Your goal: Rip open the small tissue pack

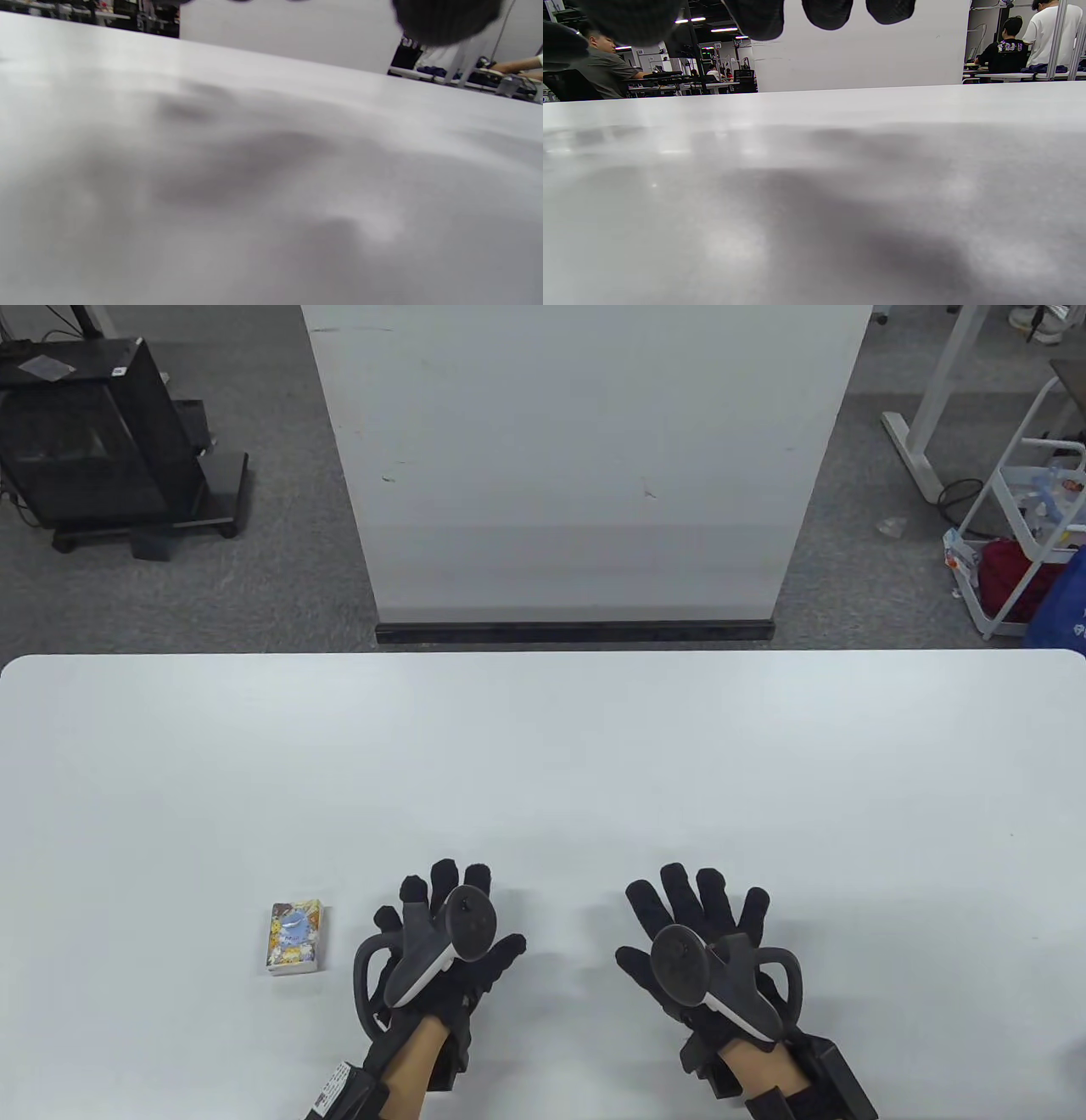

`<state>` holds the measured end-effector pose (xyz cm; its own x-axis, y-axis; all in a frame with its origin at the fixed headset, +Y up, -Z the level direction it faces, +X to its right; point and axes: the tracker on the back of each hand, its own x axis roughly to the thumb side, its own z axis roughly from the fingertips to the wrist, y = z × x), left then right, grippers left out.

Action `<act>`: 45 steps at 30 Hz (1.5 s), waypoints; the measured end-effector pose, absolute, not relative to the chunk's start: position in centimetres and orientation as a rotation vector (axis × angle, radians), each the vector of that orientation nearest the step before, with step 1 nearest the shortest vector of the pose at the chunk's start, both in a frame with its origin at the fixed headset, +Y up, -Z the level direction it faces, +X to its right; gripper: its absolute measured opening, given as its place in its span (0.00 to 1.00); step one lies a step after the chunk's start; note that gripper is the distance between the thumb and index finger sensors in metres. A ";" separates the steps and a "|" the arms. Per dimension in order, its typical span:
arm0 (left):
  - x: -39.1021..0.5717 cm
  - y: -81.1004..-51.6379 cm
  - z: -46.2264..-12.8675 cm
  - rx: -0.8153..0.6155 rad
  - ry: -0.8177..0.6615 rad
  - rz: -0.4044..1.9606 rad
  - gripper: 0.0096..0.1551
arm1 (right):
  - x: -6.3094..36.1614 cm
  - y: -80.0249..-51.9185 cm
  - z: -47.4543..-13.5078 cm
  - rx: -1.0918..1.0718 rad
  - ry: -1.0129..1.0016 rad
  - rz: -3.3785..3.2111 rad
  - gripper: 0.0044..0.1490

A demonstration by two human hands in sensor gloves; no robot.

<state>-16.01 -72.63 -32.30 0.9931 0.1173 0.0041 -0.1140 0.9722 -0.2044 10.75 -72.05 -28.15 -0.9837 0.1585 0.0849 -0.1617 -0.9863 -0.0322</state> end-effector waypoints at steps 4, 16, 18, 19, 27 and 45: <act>-16.0 -72.9 -32.3 -0.217 -0.018 0.104 0.53 | 10.8 -72.1 -28.3 0.119 -0.058 2.965 0.51; -22.3 -72.0 -33.3 -0.116 0.379 0.194 0.52 | 10.7 -72.2 -28.2 0.131 -0.055 2.973 0.51; -24.0 -71.8 -33.1 -0.114 0.460 0.253 0.52 | 10.6 -72.2 -28.2 0.133 -0.055 2.972 0.51; -24.7 -71.7 -33.0 -0.096 0.504 0.271 0.53 | 10.6 -72.2 -28.2 0.135 -0.050 2.973 0.51; -28.7 -72.9 -33.0 -0.100 0.746 0.231 0.56 | 10.5 -72.2 -28.1 0.151 -0.022 2.970 0.51; -30.2 -74.0 -33.1 -0.098 0.809 0.228 0.47 | 10.4 -72.4 -28.1 0.161 -0.017 2.970 0.51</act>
